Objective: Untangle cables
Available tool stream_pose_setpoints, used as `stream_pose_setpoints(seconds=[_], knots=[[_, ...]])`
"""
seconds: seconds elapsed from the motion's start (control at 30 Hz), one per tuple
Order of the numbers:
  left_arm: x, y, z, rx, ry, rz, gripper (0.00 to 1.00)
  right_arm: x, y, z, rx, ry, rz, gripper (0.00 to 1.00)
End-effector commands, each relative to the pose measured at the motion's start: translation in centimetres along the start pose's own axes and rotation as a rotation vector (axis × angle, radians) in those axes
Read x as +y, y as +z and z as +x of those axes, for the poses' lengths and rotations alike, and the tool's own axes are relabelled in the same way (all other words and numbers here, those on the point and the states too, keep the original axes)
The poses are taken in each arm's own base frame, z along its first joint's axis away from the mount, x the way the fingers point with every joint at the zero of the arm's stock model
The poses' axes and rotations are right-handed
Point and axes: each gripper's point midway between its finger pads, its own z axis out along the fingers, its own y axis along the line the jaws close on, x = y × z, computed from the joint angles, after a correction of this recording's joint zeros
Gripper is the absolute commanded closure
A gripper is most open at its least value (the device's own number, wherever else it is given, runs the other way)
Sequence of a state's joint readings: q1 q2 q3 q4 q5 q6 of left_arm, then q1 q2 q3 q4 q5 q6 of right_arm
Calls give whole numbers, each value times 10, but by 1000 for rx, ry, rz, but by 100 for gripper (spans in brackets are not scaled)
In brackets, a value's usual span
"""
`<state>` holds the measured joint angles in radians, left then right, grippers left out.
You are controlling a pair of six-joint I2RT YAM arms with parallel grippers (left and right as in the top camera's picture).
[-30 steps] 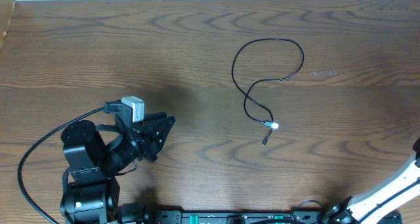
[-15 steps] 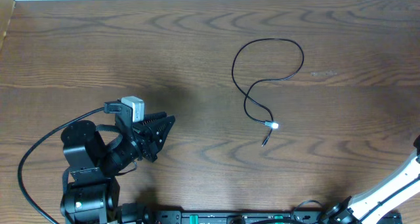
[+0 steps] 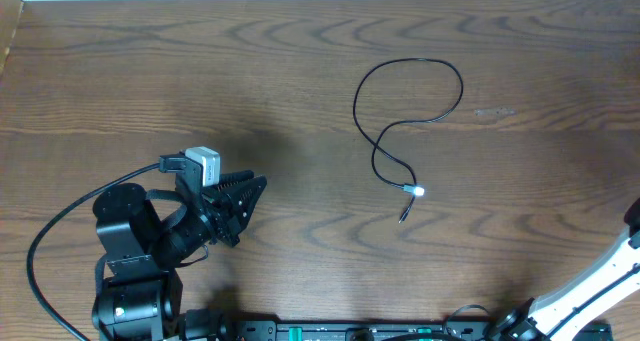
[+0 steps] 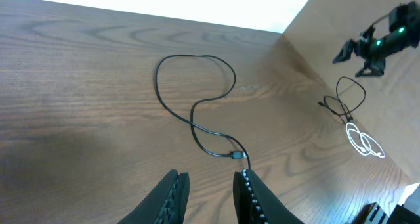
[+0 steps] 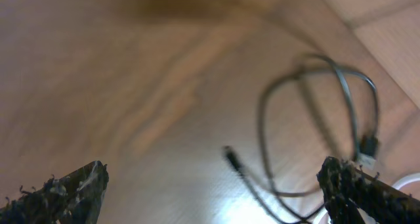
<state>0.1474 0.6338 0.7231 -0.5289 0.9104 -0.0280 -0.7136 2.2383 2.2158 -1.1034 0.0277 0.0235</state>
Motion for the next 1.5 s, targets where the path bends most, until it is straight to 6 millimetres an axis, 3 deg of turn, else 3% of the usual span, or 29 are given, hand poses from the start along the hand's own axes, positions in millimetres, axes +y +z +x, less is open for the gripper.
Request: stream_pose_setpoints(seconds=[0.0,0.2,0.3,0.4,0.53,0.6,0.77,0.87,1.03,1.47], knots=[[0,0,1,3,8,-1,72,41,-70,-20,-140,-133,-110,1],[1,0,2,5,32,-2,69,94,-144,-22,-269,-183,-161,1],[1,0,3,8,28,-4,63,110,-165,-10,-264,-96,-155,1],[1,0,5,15,20,-4,59,131,-173,13,-205,-130,-176,1],[1,0,4,14,22,-5,40,154,-173,47,-99,-161,-190,1],[1,0,4,12,23,-5,20,163,-175,58,-69,-191,-194,1],[1,0,5,17,18,-6,14,181,-182,75,-46,-295,-224,1],[2,0,9,31,2,-8,14,194,-196,79,-69,-358,-280,4],[16,-1,19,64,-38,-90,14,197,-225,88,-167,-398,-301,1],[32,-3,23,76,-28,-183,13,175,-217,177,-374,-277,-439,1]])
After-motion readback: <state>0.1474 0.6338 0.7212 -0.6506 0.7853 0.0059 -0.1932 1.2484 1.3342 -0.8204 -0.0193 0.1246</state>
